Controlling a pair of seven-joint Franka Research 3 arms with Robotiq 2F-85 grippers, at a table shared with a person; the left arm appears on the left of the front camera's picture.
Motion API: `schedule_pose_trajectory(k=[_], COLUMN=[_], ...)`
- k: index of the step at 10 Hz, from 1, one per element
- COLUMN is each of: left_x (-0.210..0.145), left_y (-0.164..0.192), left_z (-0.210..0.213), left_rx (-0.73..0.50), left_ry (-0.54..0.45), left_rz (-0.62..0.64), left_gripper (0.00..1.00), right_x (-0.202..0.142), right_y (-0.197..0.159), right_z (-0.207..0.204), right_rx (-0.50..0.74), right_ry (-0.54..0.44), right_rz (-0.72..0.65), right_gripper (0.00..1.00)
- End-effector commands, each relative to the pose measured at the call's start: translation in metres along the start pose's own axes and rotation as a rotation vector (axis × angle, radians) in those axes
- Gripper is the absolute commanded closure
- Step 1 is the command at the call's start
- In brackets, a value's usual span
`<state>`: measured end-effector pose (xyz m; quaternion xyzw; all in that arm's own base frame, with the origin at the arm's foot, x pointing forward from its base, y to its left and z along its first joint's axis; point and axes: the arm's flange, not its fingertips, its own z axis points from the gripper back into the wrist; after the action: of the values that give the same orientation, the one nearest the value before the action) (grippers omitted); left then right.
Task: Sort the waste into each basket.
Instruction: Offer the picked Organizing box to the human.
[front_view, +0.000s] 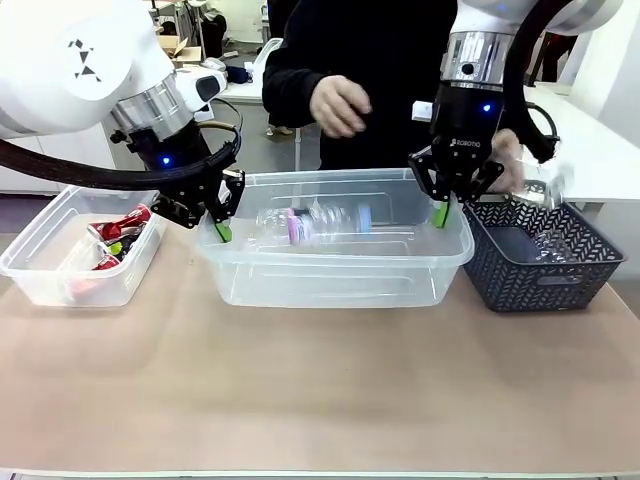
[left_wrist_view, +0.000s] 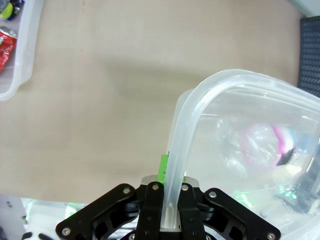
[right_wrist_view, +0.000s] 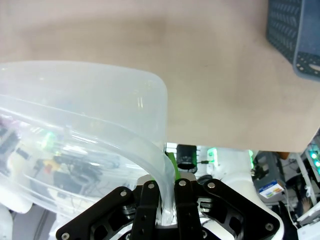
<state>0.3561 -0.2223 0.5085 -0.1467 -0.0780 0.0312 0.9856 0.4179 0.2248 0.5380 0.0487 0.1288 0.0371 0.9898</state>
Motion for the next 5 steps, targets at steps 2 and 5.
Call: schedule_pose_trajectory(k=[2, 5], left_x=[0.0033, 0.0033], left_y=[0.0079, 0.0079], left_z=[0.0042, 0.0042], left_rx=[-0.004, -0.004], left_ry=[-0.022, -0.022], left_rz=[0.022, 0.022], left_gripper=[1.0, 1.0], right_x=[-0.0021, -0.0021], right_y=[0.0003, 0.0003], right_z=[0.0006, 0.0006], right_rx=[-0.005, -0.005], right_ry=[0.005, 0.005], right_rz=[0.003, 0.003], right_gripper=[1.0, 1.0])
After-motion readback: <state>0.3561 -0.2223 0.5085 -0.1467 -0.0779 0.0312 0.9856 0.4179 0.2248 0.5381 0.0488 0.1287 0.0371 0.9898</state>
